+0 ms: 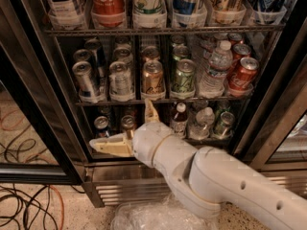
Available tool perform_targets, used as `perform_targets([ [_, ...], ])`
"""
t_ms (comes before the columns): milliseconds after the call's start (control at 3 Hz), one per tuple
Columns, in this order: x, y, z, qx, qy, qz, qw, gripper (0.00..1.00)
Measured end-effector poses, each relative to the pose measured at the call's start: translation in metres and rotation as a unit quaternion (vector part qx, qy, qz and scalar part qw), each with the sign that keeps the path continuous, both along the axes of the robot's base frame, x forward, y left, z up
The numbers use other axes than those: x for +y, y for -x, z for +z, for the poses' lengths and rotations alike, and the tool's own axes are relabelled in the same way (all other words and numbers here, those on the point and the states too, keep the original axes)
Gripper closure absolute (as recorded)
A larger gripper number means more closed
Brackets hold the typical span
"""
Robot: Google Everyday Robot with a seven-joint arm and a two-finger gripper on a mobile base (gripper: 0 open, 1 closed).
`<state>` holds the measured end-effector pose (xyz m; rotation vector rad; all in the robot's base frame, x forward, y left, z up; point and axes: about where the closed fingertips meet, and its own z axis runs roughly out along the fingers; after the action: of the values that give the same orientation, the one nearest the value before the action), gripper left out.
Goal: Pick redbull can from middle shelf of fridge
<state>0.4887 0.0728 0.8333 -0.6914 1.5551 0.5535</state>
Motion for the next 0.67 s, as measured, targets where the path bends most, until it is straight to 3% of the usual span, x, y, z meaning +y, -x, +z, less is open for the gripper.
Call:
perform_targets([
  [333, 0.023, -0.004, -0.009, -0.033, -0.008, -0.006, 0.9994, 0.00],
  [667, 0.039, -0.010, -0.017, -0.043, -0.033, -0.023, 0.9982, 0.00],
])
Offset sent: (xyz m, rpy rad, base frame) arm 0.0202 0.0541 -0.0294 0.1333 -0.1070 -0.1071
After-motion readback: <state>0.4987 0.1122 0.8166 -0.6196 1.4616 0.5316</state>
